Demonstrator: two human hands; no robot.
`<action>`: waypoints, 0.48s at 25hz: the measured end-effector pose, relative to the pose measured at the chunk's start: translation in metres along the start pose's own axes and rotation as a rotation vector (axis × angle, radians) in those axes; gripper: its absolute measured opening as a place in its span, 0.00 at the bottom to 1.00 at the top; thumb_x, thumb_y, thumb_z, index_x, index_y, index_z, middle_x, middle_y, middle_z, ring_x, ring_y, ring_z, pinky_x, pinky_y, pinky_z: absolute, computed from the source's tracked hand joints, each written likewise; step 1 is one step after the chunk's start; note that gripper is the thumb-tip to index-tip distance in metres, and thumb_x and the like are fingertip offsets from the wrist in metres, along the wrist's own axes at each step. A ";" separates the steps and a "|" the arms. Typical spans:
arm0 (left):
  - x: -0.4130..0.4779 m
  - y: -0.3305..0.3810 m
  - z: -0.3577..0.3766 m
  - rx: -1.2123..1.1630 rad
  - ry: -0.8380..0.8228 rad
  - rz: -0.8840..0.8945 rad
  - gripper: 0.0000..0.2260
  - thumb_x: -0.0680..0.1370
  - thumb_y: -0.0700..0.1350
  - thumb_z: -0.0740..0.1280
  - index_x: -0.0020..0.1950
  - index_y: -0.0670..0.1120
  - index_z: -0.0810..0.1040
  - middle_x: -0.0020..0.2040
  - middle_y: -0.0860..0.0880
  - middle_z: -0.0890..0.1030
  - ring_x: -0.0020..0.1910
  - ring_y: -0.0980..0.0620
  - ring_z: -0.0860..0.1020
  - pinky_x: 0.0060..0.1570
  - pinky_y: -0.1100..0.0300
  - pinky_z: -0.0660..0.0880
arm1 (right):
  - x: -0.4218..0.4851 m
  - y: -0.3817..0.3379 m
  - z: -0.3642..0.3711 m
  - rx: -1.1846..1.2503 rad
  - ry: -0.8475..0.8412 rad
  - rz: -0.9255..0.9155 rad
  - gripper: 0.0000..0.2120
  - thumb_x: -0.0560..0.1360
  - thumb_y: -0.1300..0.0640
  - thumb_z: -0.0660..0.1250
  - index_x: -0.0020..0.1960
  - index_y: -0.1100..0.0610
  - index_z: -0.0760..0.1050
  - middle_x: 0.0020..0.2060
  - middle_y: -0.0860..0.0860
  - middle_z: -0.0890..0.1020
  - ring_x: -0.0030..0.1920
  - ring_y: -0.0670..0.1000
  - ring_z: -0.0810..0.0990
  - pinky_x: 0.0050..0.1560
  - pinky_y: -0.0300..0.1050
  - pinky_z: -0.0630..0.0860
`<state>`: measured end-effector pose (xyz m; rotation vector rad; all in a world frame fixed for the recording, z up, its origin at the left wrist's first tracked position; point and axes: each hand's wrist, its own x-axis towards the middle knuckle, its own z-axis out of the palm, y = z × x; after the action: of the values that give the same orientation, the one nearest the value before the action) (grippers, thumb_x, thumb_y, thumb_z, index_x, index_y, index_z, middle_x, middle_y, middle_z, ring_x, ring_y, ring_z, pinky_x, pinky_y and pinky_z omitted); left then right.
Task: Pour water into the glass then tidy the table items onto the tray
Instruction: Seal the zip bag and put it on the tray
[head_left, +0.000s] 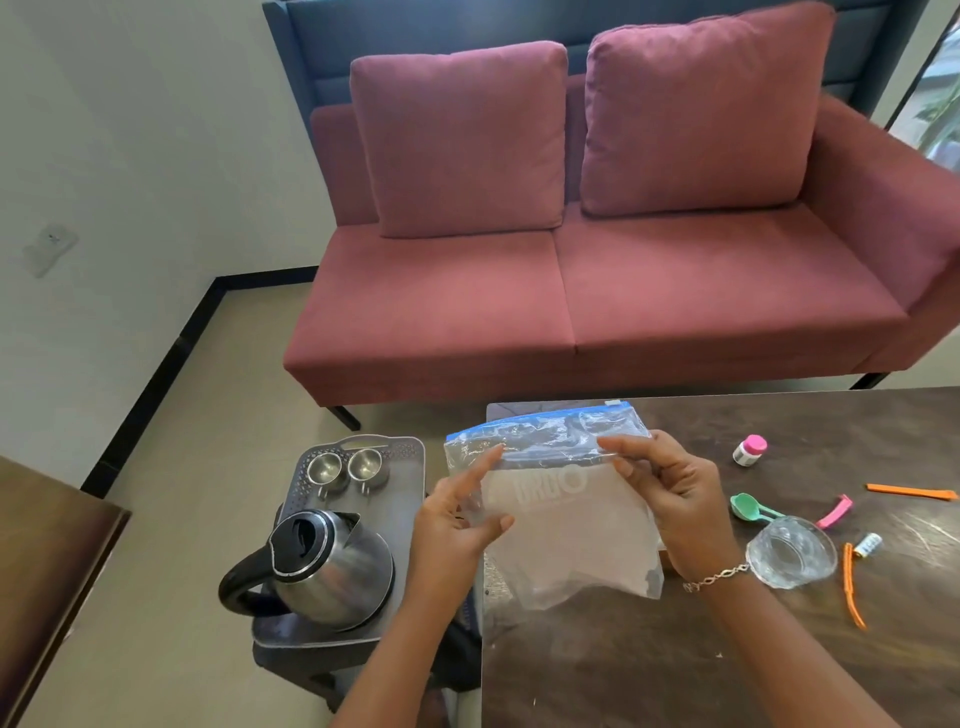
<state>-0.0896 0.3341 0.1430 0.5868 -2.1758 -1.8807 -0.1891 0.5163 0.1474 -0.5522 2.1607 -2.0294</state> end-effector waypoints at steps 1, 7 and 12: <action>-0.001 0.002 0.002 -0.017 0.025 0.001 0.28 0.66 0.31 0.72 0.58 0.59 0.78 0.49 0.60 0.82 0.38 0.60 0.75 0.48 0.64 0.76 | 0.000 -0.002 -0.001 -0.004 -0.027 0.009 0.19 0.70 0.71 0.67 0.50 0.48 0.81 0.40 0.58 0.76 0.40 0.42 0.77 0.45 0.39 0.76; 0.007 0.002 -0.003 0.000 0.177 -0.034 0.21 0.67 0.31 0.72 0.45 0.59 0.83 0.46 0.46 0.82 0.42 0.45 0.79 0.53 0.46 0.77 | 0.003 0.008 -0.009 -0.390 -0.108 -0.098 0.24 0.65 0.71 0.73 0.56 0.51 0.75 0.40 0.49 0.73 0.46 0.40 0.75 0.47 0.33 0.74; 0.007 0.009 -0.003 0.253 0.233 0.102 0.15 0.68 0.35 0.73 0.40 0.57 0.80 0.40 0.53 0.80 0.49 0.53 0.74 0.47 0.69 0.67 | 0.004 0.019 -0.004 -0.509 -0.016 -0.256 0.11 0.65 0.63 0.68 0.47 0.61 0.82 0.33 0.50 0.71 0.38 0.36 0.72 0.38 0.25 0.69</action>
<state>-0.0966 0.3295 0.1511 0.6878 -2.2542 -1.4193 -0.1974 0.5197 0.1300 -0.9404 2.7245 -1.5460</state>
